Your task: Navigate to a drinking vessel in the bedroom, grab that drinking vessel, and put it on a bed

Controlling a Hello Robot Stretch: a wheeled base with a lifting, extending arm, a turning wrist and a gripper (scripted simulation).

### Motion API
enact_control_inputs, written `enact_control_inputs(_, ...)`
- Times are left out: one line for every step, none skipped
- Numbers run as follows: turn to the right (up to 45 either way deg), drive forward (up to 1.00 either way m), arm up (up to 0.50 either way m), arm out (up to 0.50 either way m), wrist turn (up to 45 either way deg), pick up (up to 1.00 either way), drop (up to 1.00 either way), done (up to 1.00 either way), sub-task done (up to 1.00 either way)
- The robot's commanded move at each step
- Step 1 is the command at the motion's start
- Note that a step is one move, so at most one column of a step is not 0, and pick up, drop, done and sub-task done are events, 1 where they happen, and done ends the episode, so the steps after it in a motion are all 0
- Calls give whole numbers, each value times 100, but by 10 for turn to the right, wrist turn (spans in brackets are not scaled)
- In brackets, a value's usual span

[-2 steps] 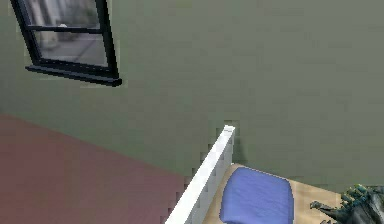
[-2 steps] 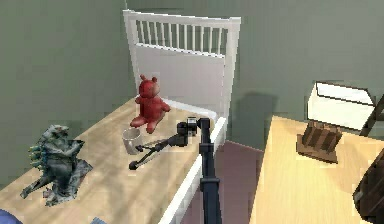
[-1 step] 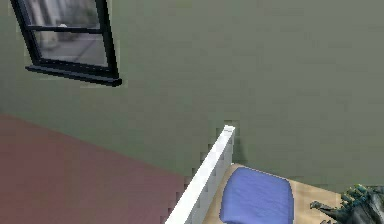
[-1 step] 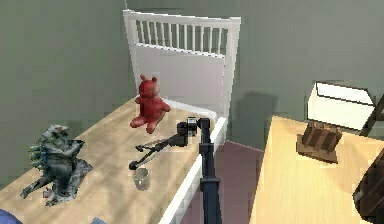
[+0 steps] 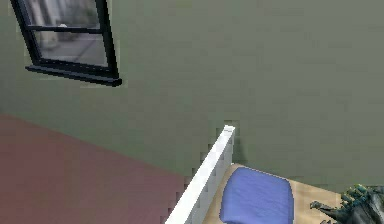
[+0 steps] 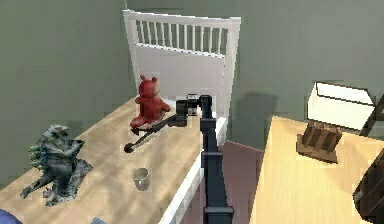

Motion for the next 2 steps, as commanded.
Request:
enact_control_inputs(0,0,0,-8,0,0,0,0,0)
enact_control_inputs(0,0,0,0,0,0,0,100,0)
